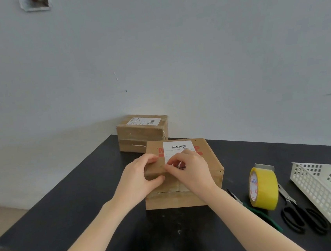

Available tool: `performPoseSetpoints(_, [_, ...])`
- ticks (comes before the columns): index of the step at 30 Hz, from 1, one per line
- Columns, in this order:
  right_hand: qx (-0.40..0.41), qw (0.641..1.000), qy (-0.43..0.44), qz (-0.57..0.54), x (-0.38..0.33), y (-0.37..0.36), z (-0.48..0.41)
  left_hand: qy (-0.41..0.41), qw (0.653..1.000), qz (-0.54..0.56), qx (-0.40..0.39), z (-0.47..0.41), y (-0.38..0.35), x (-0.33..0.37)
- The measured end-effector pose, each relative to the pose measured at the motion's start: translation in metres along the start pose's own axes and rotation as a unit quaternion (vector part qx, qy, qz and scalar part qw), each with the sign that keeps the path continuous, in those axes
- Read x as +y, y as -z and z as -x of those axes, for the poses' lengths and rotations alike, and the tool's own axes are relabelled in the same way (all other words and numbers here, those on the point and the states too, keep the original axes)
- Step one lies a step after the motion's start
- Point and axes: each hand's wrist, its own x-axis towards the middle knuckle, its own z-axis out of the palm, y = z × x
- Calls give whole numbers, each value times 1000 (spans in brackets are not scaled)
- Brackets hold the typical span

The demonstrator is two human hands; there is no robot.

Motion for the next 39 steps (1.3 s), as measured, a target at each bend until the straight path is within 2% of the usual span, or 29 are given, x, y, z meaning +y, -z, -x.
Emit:
performPoseSetpoints(12, [4,1000,-22,1,-2,-4,0,-2,999,-29,31,-4,-7,-2])
performPoseSetpoints(18, [17,999,-17,23,-6,-7,0,-2,1000,3,28,-6,-7,-8])
performPoseSetpoints(22, [25,999,-23,42,-7,-10,-1,15,997,76,7,-10,0,-8])
performPoseSetpoints(31, [34,995,-52,76,-12,-14,-5,40,989,132,56,-13,-17,-11])
performPoseSetpoints(34, [24,992,-66,108,-15,-15,-10,47,985,150,68,-15,-21,-8])
performPoseSetpoints(39, [-38,982,-78,165,-22,-14,-22,45,986,149,66,-20,-21,-5])
